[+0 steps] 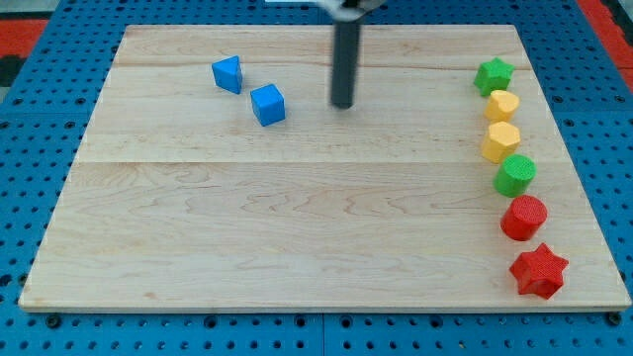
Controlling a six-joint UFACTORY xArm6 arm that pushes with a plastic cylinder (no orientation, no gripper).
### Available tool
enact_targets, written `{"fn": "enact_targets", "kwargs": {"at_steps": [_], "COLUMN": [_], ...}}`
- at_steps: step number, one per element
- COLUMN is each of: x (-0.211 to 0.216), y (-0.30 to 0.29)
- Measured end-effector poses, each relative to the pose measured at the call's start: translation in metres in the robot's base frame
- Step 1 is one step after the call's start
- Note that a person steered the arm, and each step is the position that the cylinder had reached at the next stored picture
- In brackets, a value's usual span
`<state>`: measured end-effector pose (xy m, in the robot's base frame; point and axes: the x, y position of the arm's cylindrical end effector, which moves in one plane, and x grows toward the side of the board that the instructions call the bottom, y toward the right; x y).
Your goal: Move the blue cube horizontally to the green star
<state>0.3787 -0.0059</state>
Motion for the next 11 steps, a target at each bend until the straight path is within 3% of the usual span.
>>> {"fn": "enact_targets", "kwargs": {"at_steps": [1, 2, 3, 6, 7, 10, 11], "x": [0.012, -0.032, -0.034, 0.011, 0.011, -0.102, -0.119], "y": [-0.101, -0.103, -0.031, 0.021, 0.064, 0.126, 0.155]}}
